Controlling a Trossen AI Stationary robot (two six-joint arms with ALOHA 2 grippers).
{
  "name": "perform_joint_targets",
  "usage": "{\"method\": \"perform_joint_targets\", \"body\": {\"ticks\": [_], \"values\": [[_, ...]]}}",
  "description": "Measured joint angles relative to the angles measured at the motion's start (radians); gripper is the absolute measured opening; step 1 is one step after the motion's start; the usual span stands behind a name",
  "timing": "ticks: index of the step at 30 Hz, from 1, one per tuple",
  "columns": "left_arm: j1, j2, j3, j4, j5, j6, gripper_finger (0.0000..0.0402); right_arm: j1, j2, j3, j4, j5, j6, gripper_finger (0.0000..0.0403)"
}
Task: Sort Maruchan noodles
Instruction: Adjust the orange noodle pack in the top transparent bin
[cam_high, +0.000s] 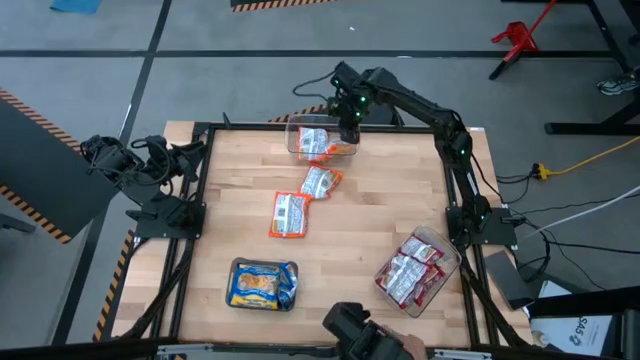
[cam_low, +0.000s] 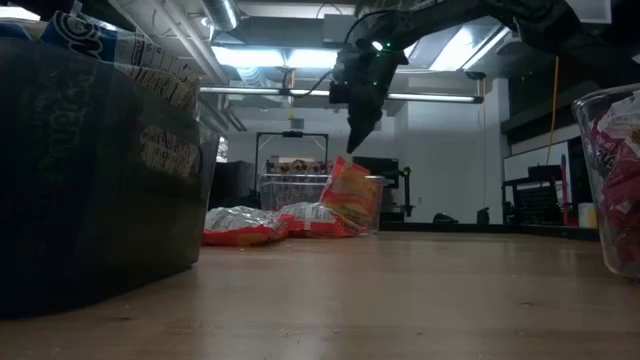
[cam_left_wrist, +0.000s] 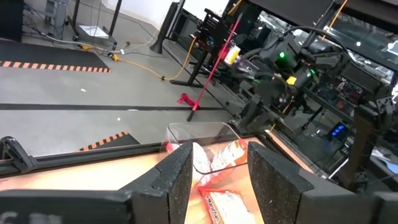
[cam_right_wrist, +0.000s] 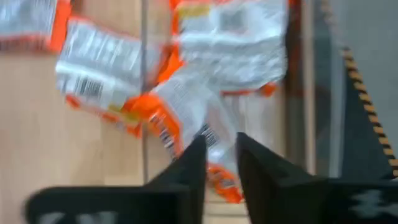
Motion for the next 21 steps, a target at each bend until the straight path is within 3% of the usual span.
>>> {"method": "perform_joint_targets", "body": {"ticks": [7,11,15,21], "values": [[0.0,0.0,0.0,-0.011,0.003,0.0,0.0147,0.053,0.0,-0.092,-0.013,0.098,-0.085,0.0224],[0.0,0.0,0.0,-0.023,-0.004,-0.001,0.0147,0.073,0.0,-0.148,0.053,0.151,-0.084,0.029],[0.0,0.0,0.0,-0.03,-0.016,-0.002,0.0147,0.079,0.0,-0.195,0.104,0.168,-0.084,0.0314],[0.0,0.0,0.0,-0.032,-0.035,-0.003,0.0147,0.079,-0.001,-0.291,0.274,0.168,-0.085,0.0304]]}}
